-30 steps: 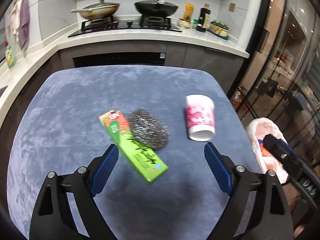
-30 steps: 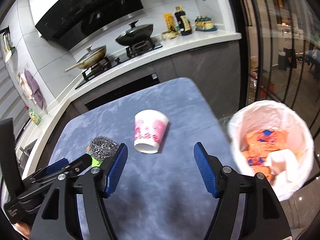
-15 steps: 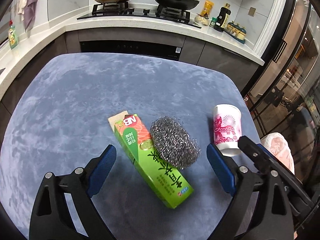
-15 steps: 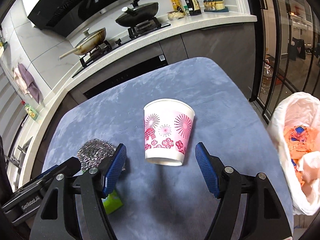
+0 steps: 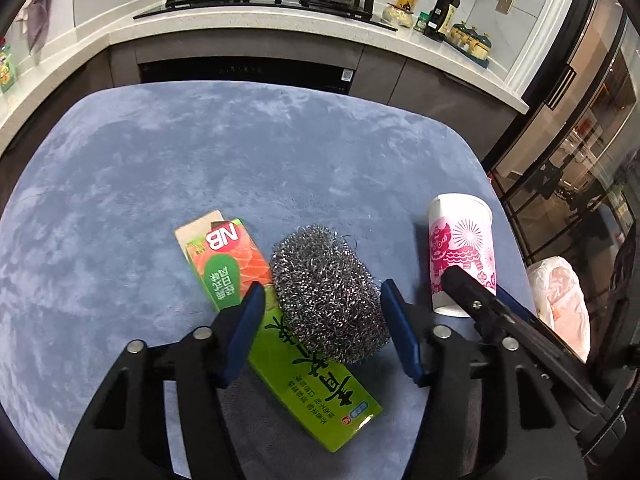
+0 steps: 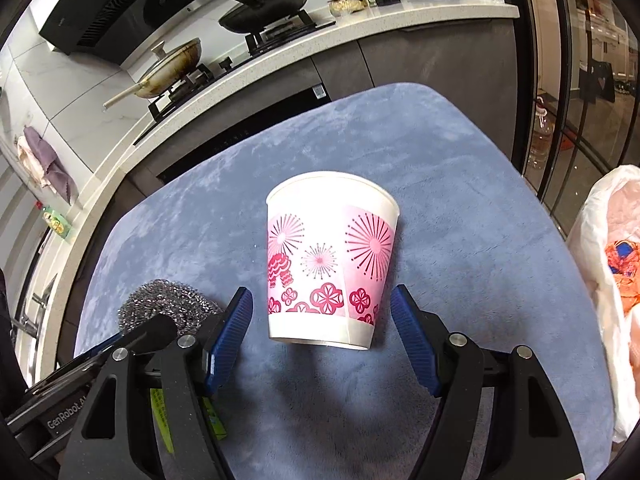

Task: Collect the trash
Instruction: 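Grasp the steel wool scrubber with the left tool while the right tool grasps the pink cup, then carry the scrubber and cup over the bin and open both tools, then move both open tools back over the green box and red bag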

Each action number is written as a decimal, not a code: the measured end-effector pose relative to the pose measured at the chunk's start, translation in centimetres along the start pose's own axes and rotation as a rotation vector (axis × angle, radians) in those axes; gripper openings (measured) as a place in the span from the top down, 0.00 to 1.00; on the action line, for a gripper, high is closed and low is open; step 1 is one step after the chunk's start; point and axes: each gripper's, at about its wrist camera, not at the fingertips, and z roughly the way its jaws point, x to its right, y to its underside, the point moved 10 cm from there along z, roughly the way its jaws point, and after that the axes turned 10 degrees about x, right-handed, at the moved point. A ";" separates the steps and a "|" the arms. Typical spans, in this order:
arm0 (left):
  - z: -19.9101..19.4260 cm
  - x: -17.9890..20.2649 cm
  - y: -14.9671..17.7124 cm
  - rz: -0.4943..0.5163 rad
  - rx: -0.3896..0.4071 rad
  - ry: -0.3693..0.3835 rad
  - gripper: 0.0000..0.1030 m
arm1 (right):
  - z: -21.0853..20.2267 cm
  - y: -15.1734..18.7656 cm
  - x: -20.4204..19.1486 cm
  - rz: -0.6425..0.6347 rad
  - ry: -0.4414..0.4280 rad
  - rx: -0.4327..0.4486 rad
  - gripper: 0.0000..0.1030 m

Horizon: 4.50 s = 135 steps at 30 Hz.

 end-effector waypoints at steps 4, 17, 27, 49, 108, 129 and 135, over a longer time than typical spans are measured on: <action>-0.1 0.4 -0.1 0.013 0.005 0.013 0.58 | 0.3 0.4 0.1 -0.001 0.000 -0.006 0.37; -2.8 2.3 -0.7 0.045 0.048 0.051 0.67 | -3.4 -1.1 0.0 -0.019 -0.013 0.066 0.45; -6.8 5.9 -1.3 0.100 0.112 0.101 0.68 | -9.4 -3.3 0.8 -0.031 -0.005 0.173 0.46; -12.7 14.9 0.0 0.235 0.180 0.190 0.68 | -19.9 -4.9 7.9 0.020 0.060 0.302 0.46; -6.9 31.4 4.6 0.376 0.094 0.348 0.36 | -23.0 -3.1 25.5 0.218 0.286 0.283 0.40; -8.4 19.9 0.8 0.230 0.131 0.185 0.33 | -21.9 -4.0 14.8 0.069 0.188 0.289 0.39; -8.6 15.4 0.0 0.174 0.134 0.125 0.30 | -20.6 -3.7 11.5 0.031 0.157 0.270 0.39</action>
